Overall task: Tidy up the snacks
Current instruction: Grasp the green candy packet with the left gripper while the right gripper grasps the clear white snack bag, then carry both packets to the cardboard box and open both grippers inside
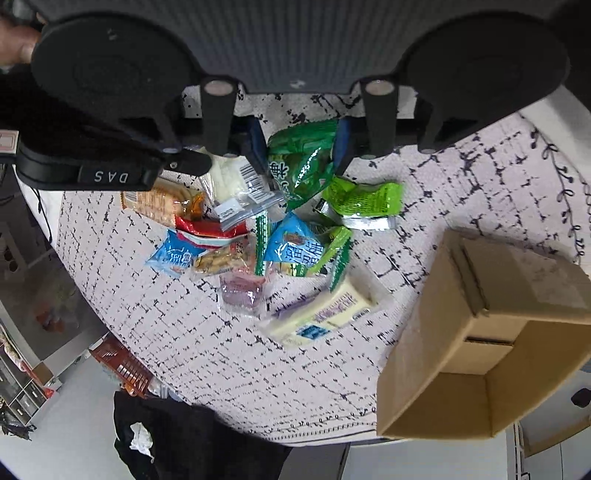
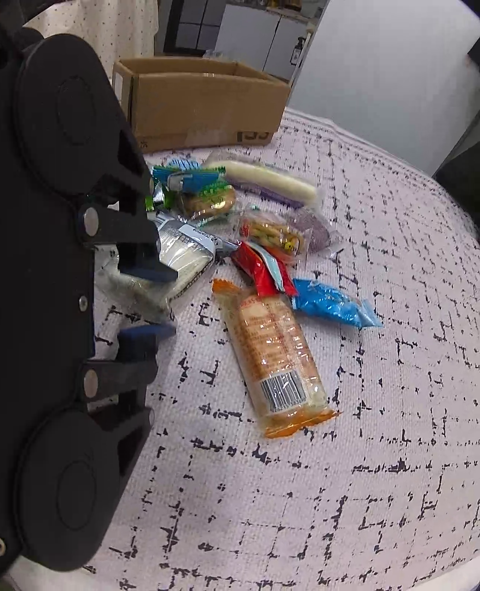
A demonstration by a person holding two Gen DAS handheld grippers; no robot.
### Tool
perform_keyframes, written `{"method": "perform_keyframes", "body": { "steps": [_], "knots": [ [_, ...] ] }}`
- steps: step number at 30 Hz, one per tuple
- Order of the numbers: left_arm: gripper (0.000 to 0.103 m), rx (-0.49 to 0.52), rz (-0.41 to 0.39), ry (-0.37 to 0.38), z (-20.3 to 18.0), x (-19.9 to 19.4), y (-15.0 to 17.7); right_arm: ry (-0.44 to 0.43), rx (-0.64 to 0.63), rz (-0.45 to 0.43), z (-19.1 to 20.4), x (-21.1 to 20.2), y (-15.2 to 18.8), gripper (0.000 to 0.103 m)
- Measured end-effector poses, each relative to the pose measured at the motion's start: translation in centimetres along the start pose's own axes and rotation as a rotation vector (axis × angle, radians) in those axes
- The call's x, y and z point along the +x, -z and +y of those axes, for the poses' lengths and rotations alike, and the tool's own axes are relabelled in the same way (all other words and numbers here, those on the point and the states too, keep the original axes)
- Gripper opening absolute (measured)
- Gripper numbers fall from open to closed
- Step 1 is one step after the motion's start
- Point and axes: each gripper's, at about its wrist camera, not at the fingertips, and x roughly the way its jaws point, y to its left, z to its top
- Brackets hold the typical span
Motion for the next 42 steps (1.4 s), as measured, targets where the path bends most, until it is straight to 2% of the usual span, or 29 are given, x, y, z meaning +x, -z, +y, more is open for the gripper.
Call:
{"method": "perform_keyframes", "body": {
  "steps": [5, 8, 28, 42],
  "knots": [
    [0.037, 0.009, -0.04, -0.008, 0.3, -2.1, -0.2, -0.068, -0.02, -0.027, 0.5, -1.5, 0.6, 0.011],
    [0.037, 0.011, -0.064, -0.016, 0.6, -3.3, -0.3, -0.104, -0.037, -0.049, 0.9, -2.4, 0.8, 0.009],
    [0.037, 0.002, -0.205, -0.079, 2.3, -10.3, -1.6, -0.294, -0.16, -0.196, 4.4, -6.4, 1.5, 0.006],
    [0.037, -0.027, -0.281, -0.119, 5.0, -13.3, -3.2, -0.458, -0.294, -0.291, 9.7, -7.2, 2.5, 0.005]
  ]
}}
